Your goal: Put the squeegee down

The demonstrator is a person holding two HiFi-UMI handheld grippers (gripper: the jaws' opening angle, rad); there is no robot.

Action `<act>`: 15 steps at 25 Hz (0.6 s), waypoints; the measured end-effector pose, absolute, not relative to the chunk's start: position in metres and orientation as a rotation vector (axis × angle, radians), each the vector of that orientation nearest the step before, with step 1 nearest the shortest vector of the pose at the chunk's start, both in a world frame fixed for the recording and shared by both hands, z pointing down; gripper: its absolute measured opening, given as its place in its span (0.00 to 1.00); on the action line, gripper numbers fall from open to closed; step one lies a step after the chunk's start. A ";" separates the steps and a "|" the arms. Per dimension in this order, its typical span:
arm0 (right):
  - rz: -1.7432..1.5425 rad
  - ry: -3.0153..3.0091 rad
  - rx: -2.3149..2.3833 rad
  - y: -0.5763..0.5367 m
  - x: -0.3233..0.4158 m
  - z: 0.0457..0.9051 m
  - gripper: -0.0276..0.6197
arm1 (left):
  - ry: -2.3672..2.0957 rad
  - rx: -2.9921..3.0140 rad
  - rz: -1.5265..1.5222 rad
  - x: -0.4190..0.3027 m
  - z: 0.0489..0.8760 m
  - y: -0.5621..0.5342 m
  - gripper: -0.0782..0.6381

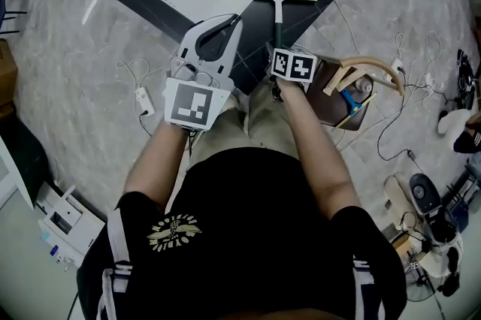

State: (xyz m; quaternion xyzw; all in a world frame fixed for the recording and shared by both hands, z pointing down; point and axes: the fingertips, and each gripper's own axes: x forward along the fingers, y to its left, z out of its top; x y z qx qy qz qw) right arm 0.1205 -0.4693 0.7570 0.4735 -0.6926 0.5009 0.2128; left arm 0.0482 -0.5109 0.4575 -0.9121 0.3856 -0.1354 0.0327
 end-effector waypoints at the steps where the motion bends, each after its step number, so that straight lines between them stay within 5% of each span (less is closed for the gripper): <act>1: 1.387 -1.923 1.317 -0.470 0.120 0.757 0.09 | 1.191 -2.807 -0.415 0.046 0.456 -0.511 0.14; 4: 1.387 -1.938 1.306 -0.468 0.115 0.752 0.11 | 1.201 -2.804 -0.413 0.041 0.453 -0.508 0.14; 7: 1.394 -1.966 1.285 -0.464 0.109 0.744 0.36 | 1.205 -2.805 -0.406 0.037 0.446 -0.504 0.14; 15: 1.267 -1.970 1.240 -0.442 0.120 0.739 0.41 | 1.210 -2.798 -0.432 0.033 0.436 -0.494 0.14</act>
